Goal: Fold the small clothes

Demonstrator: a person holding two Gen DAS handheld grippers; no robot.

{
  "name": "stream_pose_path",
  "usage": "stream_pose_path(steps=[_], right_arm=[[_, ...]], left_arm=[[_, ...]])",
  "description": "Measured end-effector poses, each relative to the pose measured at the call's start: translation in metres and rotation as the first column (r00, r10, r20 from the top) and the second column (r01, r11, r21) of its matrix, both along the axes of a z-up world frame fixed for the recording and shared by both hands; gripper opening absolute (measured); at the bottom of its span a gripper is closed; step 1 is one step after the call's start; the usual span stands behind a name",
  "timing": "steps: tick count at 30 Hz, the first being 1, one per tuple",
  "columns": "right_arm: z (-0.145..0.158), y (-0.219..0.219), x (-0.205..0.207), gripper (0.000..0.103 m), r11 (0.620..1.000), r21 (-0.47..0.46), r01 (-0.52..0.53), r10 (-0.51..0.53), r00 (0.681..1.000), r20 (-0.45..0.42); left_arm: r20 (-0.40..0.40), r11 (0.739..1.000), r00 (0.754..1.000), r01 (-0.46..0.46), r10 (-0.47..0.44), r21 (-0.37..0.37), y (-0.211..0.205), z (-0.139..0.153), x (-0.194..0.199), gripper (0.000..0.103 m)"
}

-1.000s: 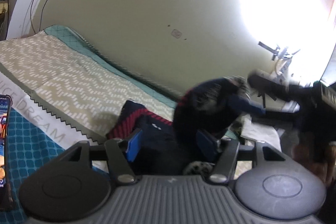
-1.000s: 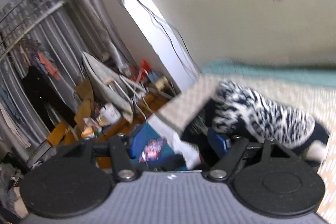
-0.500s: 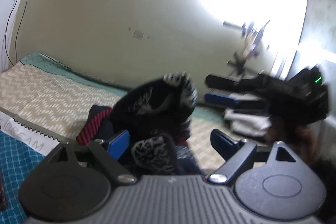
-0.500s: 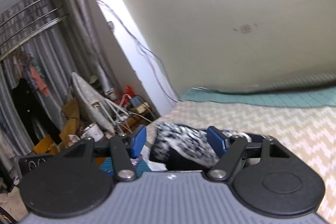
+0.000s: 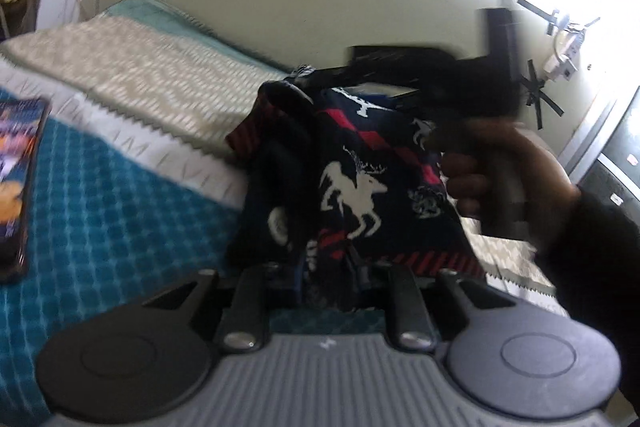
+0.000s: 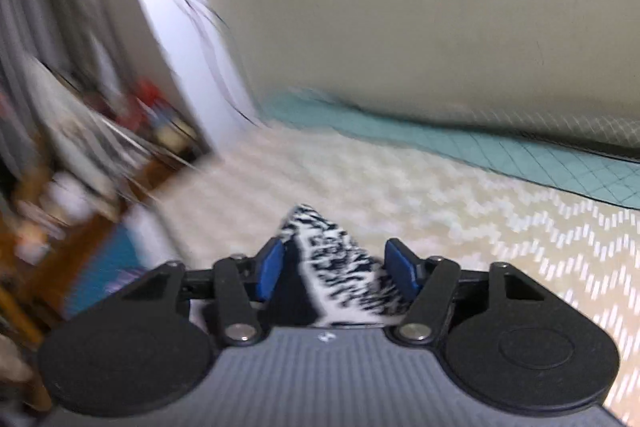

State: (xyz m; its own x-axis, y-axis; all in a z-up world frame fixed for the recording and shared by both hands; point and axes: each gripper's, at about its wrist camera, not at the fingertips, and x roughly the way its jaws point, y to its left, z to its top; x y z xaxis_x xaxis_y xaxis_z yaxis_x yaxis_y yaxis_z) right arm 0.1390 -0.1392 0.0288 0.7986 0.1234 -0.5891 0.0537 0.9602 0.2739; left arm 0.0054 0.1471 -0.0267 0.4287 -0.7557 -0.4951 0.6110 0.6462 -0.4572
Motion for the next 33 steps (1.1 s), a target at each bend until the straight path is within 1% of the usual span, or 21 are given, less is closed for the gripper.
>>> stream_pose_path(steps=[1, 2, 4, 8, 9, 11, 12, 13, 16, 18, 20, 22, 23, 24, 26, 27, 28, 29, 30, 31, 33], right_arm=[[-0.01, 0.002, 0.01, 0.076, 0.999, -0.038, -0.012, 0.012, 1.0, -0.008], [-0.017, 0.0, 0.015, 0.082, 1.0, -0.026, -0.011, 0.011, 1.0, -0.016], [-0.018, -0.004, 0.018, 0.083, 1.0, 0.009, 0.01, -0.01, 1.0, -0.023], [-0.017, -0.005, 0.008, 0.083, 1.0, -0.006, 0.003, -0.003, 1.0, 0.009], [-0.017, -0.006, 0.005, 0.083, 1.0, -0.003, 0.004, -0.004, 1.0, 0.029], [-0.015, -0.009, -0.011, 0.084, 1.0, 0.008, 0.011, -0.011, 0.996, 0.09], [-0.011, -0.011, -0.019, 0.084, 1.0, 0.021, 0.013, -0.015, 0.993, 0.119], [-0.009, -0.013, -0.027, 0.084, 0.999, 0.039, 0.011, -0.017, 0.989, 0.144], [0.0, -0.02, -0.056, 0.084, 0.998, 0.05, 0.036, -0.045, 0.979, 0.197], [0.004, -0.024, -0.075, 0.082, 0.996, 0.056, 0.063, -0.074, 0.972, 0.223], [0.007, -0.026, -0.088, 0.067, 0.996, 0.062, 0.063, -0.076, 0.969, 0.235], [0.01, -0.025, -0.094, 0.049, 0.998, 0.049, 0.05, -0.06, 0.97, 0.236], [0.011, -0.024, -0.094, 0.046, 0.998, 0.039, 0.046, -0.054, 0.97, 0.237], [0.011, -0.023, -0.091, 0.045, 0.999, 0.034, 0.034, -0.041, 0.971, 0.235], [0.009, -0.02, -0.078, 0.045, 1.0, 0.017, 0.025, -0.028, 0.977, 0.212], [0.006, -0.017, -0.067, 0.046, 1.0, 0.003, 0.022, -0.022, 0.983, 0.184], [-0.001, -0.013, -0.052, 0.048, 1.0, -0.026, 0.008, -0.005, 0.992, 0.129], [-0.007, -0.006, -0.04, 0.05, 0.996, -0.094, 0.0, 0.009, 0.995, 0.096], [-0.013, 0.006, -0.028, 0.051, 0.98, -0.199, -0.012, 0.029, 0.996, 0.081], [-0.016, 0.01, -0.023, 0.053, 0.974, -0.224, -0.014, 0.032, 0.997, 0.076], [-0.017, 0.004, -0.013, 0.052, 0.983, -0.183, 0.004, 0.007, 0.998, 0.061]], left_arm=[[-0.005, 1.0, 1.0, -0.001, 0.001, -0.001, 0.002, -0.001, -0.001, 0.019], [-0.005, 1.0, 1.0, 0.0, 0.0, -0.002, 0.003, -0.002, -0.001, 0.019], [0.006, 1.0, 1.0, 0.009, -0.009, 0.01, 0.005, 0.0, -0.002, 0.022], [0.024, 1.0, 0.999, 0.03, -0.03, 0.009, 0.006, 0.008, -0.005, 0.024], [0.032, 1.0, 0.999, 0.028, -0.028, 0.0, 0.007, 0.014, -0.008, 0.028], [0.064, 0.999, 0.998, 0.017, -0.015, -0.031, 0.011, 0.026, -0.01, 0.04], [0.082, 0.999, 0.997, 0.007, -0.003, -0.047, 0.011, 0.031, -0.011, 0.052], [0.095, 0.998, 0.995, -0.001, 0.006, -0.056, 0.011, 0.034, -0.009, 0.058], [0.129, 0.999, 0.991, -0.02, 0.025, -0.04, 0.001, 0.042, -0.003, 0.061], [0.133, 0.999, 0.991, -0.034, 0.035, -0.008, -0.012, 0.041, 0.004, 0.061], [0.143, 0.998, 0.988, -0.058, 0.053, 0.029, -0.024, 0.036, 0.01, 0.061], [0.156, 0.992, 0.984, -0.099, 0.086, 0.083, -0.035, 0.031, 0.016, 0.061], [0.156, 0.988, 0.983, -0.113, 0.096, 0.103, -0.038, 0.027, 0.018, 0.061], [0.148, 0.983, 0.983, -0.128, 0.108, 0.129, -0.042, 0.023, 0.021, 0.061], [0.118, 0.982, 0.987, -0.127, 0.112, 0.138, -0.04, 0.015, 0.025, 0.062], [0.104, 0.982, 0.988, -0.128, 0.114, 0.138, -0.04, 0.01, 0.028, 0.062], [0.092, 0.982, 0.989, -0.128, 0.116, 0.14, -0.04, 0.007, 0.03, 0.062], [0.084, 0.982, 0.99, -0.127, 0.116, 0.138, -0.039, 0.005, 0.031, 0.063], [0.081, 0.983, 0.99, -0.129, 0.119, 0.134, -0.038, 0.004, 0.032, 0.063], [0.086, 0.982, 0.989, -0.133, 0.122, 0.135, -0.038, 0.003, 0.032, 0.063], [0.093, 0.983, 0.988, -0.132, 0.121, 0.13, -0.037, 0.001, 0.034, 0.065]])
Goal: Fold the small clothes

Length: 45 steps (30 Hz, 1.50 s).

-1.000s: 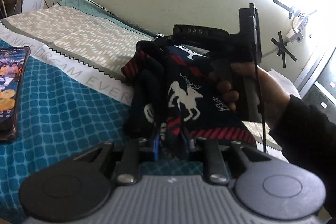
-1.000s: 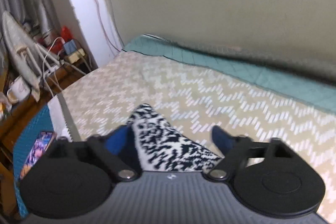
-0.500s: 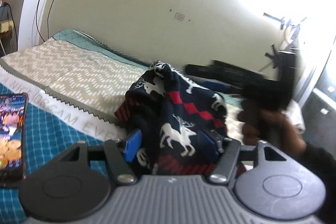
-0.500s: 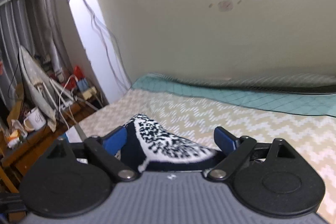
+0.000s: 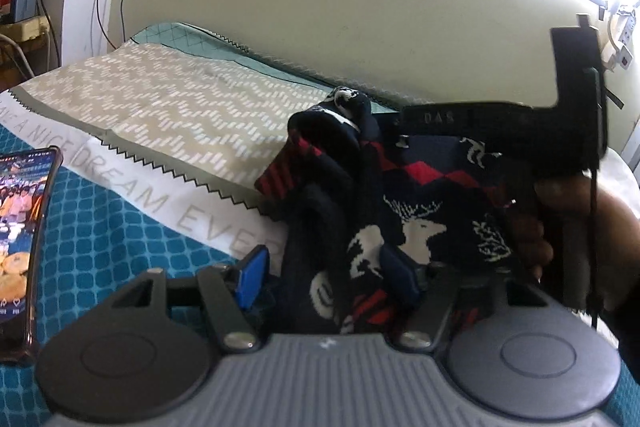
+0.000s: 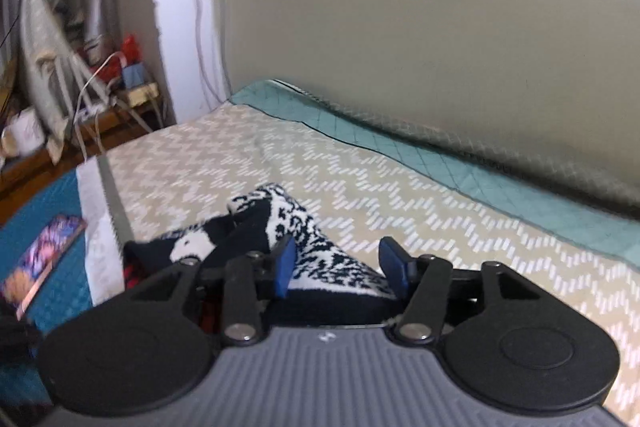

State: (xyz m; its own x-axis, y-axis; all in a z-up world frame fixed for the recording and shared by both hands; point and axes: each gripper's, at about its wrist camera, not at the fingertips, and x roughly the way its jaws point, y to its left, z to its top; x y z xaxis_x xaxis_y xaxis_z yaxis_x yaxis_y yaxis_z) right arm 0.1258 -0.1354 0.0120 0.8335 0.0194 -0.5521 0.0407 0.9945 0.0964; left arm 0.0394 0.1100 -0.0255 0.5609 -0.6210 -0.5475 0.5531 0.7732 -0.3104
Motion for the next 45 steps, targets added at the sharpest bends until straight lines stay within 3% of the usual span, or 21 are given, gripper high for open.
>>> stream_pose_path(steps=[1, 6, 12, 16, 17, 20, 22, 23, 26, 29, 34, 38, 41, 43, 45], right_arm=[[-0.001, -0.004, 0.002, 0.038, 1.0, 0.003, 0.016, -0.016, 1.0, -0.005], [-0.005, -0.015, -0.008, 0.04, 0.999, 0.017, 0.03, -0.031, 0.999, 0.024], [0.0, -0.013, -0.024, 0.049, 0.999, 0.02, 0.047, -0.048, 0.996, 0.072], [0.011, -0.018, -0.06, 0.073, 0.994, 0.097, 0.052, -0.068, 0.984, 0.163], [0.013, -0.02, -0.071, 0.073, 0.991, 0.119, 0.055, -0.077, 0.98, 0.184], [0.015, -0.031, -0.108, 0.083, 0.98, 0.19, 0.063, -0.108, 0.966, 0.236], [0.01, -0.043, -0.128, 0.092, 0.96, 0.27, 0.072, -0.137, 0.964, 0.23], [0.006, -0.051, -0.136, 0.097, 0.944, 0.322, 0.073, -0.148, 0.965, 0.215], [-0.01, -0.073, -0.151, 0.097, 0.874, 0.479, 0.082, -0.167, 0.976, 0.137], [-0.024, -0.084, -0.16, 0.097, 0.816, 0.57, 0.098, -0.18, 0.979, 0.09], [-0.035, -0.08, -0.153, 0.097, 0.808, 0.581, 0.098, -0.157, 0.986, 0.052], [-0.034, -0.063, -0.141, 0.097, 0.836, 0.545, 0.064, -0.101, 0.994, 0.039], [-0.034, -0.051, -0.13, 0.097, 0.852, 0.522, 0.033, -0.059, 0.998, 0.033], [-0.033, -0.049, -0.127, 0.097, 0.869, 0.494, 0.03, -0.053, 0.998, 0.033], [-0.034, -0.051, -0.125, 0.097, 0.862, 0.505, 0.028, -0.054, 0.998, 0.037]], left_arm=[[0.002, 1.0, 1.0, 0.001, -0.001, -0.004, 0.001, -0.001, 0.0, 0.067], [0.033, 1.0, 0.999, 0.006, -0.006, 0.009, -0.002, -0.003, -0.006, 0.068], [0.035, 1.0, 0.999, 0.016, -0.016, -0.002, 0.0, -0.005, -0.002, 0.07], [0.032, 1.0, 0.999, 0.021, -0.021, -0.008, 0.0, -0.005, -0.002, 0.072], [0.032, 1.0, 0.999, 0.023, -0.023, -0.009, 0.0, -0.005, -0.003, 0.073], [0.027, 0.999, 0.999, 0.031, -0.031, -0.014, 0.0, -0.005, -0.002, 0.09], [0.019, 0.999, 0.999, 0.028, -0.028, -0.019, 0.001, -0.005, 0.0, 0.103], [0.014, 0.999, 1.0, 0.021, -0.021, -0.024, 0.002, -0.005, 0.001, 0.103], [-0.018, 0.998, 1.0, 0.019, -0.019, -0.053, 0.006, -0.002, 0.006, 0.103], [-0.045, 0.995, 0.999, 0.022, -0.027, -0.101, 0.011, 0.004, 0.013, 0.103], [-0.085, 0.99, 0.996, 0.028, -0.04, -0.138, 0.005, 0.013, 0.031, 0.103], [-0.101, 0.995, 0.992, 0.066, -0.073, -0.073, -0.019, 0.006, 0.04, 0.103], [-0.053, 0.997, 0.995, 0.079, -0.081, -0.026, -0.029, 0.001, 0.034, 0.103], [-0.043, 0.996, 0.995, 0.085, -0.086, -0.017, -0.03, 0.0, 0.032, 0.103], [-0.047, 0.996, 0.995, 0.09, -0.091, -0.029, -0.028, 0.0, 0.033, 0.103]])
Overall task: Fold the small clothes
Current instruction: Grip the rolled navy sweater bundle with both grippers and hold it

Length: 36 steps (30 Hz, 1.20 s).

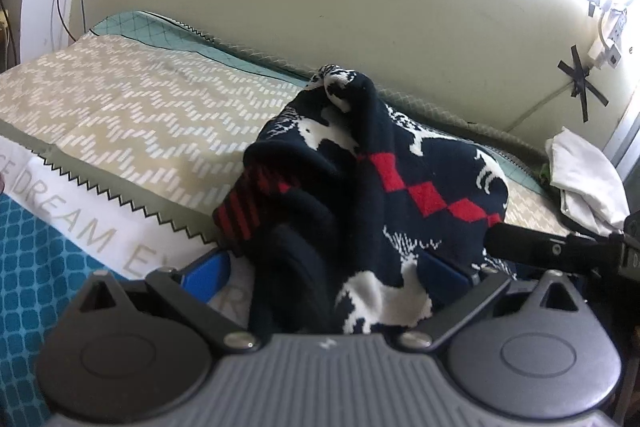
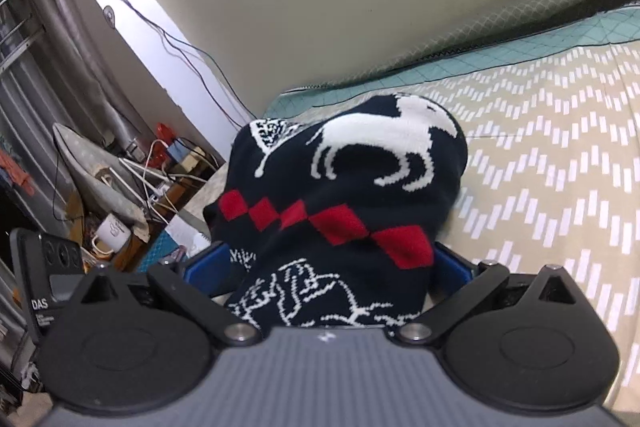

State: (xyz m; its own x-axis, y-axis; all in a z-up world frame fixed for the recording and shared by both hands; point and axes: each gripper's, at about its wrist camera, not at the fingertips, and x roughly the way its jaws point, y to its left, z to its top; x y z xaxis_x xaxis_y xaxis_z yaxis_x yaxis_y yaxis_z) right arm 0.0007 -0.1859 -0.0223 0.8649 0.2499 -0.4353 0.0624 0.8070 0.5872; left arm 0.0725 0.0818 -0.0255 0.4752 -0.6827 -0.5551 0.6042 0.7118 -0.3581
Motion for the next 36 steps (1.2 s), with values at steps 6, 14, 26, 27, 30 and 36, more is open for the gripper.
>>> stream_pose_path(steps=[6, 14, 26, 27, 30, 36], right_arm=[[-0.002, -0.0034, -0.0033, 0.097, 1.0, 0.015, 0.002, -0.003, 1.0, 0.014], [-0.0035, -0.0017, -0.0063, 0.097, 1.0, 0.005, 0.005, -0.005, 1.0, 0.028], [-0.0031, -0.001, -0.0075, 0.097, 1.0, 0.005, 0.006, -0.007, 0.999, 0.033], [-0.0033, -0.0012, -0.0075, 0.097, 1.0, 0.007, 0.005, -0.006, 0.999, 0.034], [-0.0036, -0.0025, -0.0082, 0.097, 1.0, 0.013, 0.004, -0.005, 0.999, 0.041], [-0.0038, -0.0025, -0.0091, 0.097, 1.0, 0.017, 0.009, -0.01, 0.999, 0.047]], left_arm=[[-0.003, 1.0, 1.0, 0.002, -0.002, -0.009, 0.0013, -0.0001, -0.0011, 0.103], [-0.003, 1.0, 1.0, -0.003, 0.003, -0.012, 0.0022, 0.0004, -0.0017, 0.103], [0.012, 1.0, 1.0, -0.009, 0.009, -0.015, 0.0025, -0.0002, -0.0055, 0.103], [0.01, 1.0, 1.0, -0.009, 0.009, -0.02, 0.0037, -0.0003, -0.0058, 0.103], [0.0, 0.999, 1.0, -0.013, 0.013, -0.041, 0.0071, -0.0004, -0.0061, 0.103], [0.009, 0.999, 1.0, -0.014, 0.015, -0.038, 0.0063, -0.001, -0.0066, 0.103]])
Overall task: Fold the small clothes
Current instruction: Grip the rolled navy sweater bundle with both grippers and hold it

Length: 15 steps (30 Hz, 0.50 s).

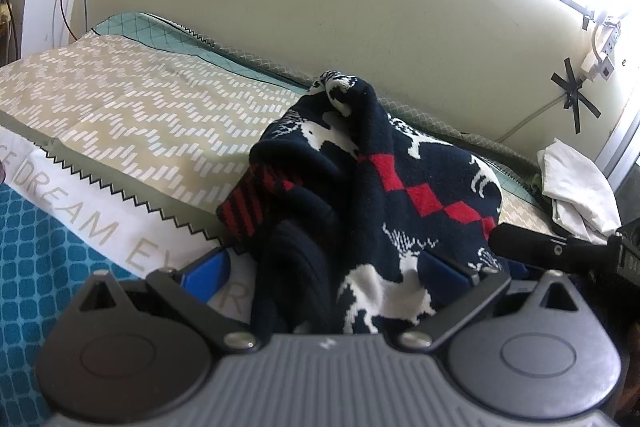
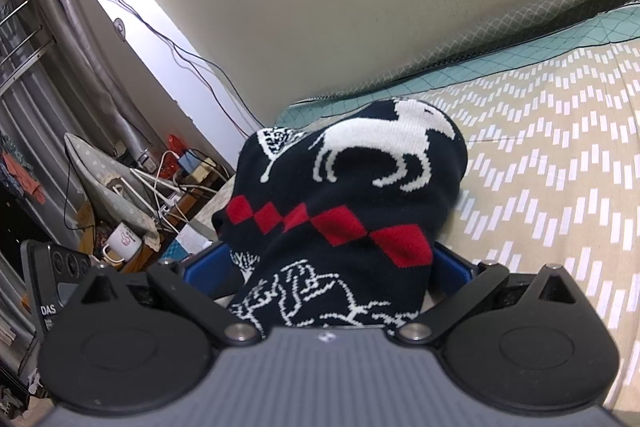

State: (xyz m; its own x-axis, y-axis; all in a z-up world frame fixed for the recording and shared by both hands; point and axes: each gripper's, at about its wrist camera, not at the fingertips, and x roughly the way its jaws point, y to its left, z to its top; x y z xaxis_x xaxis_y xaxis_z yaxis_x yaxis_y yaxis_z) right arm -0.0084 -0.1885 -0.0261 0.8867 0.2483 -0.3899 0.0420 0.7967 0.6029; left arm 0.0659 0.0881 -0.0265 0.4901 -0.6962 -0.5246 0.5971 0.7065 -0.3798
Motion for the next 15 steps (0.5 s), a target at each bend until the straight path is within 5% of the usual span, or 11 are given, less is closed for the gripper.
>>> stream_pose_path(steps=[15], right_arm=[[0.0002, 0.0015, 0.0024, 0.097, 1.0, -0.017, -0.006, 0.005, 1.0, -0.01]], left_arm=[[0.023, 0.998, 1.0, 0.005, -0.006, 0.057, -0.0064, 0.0005, 0.0009, 0.103]])
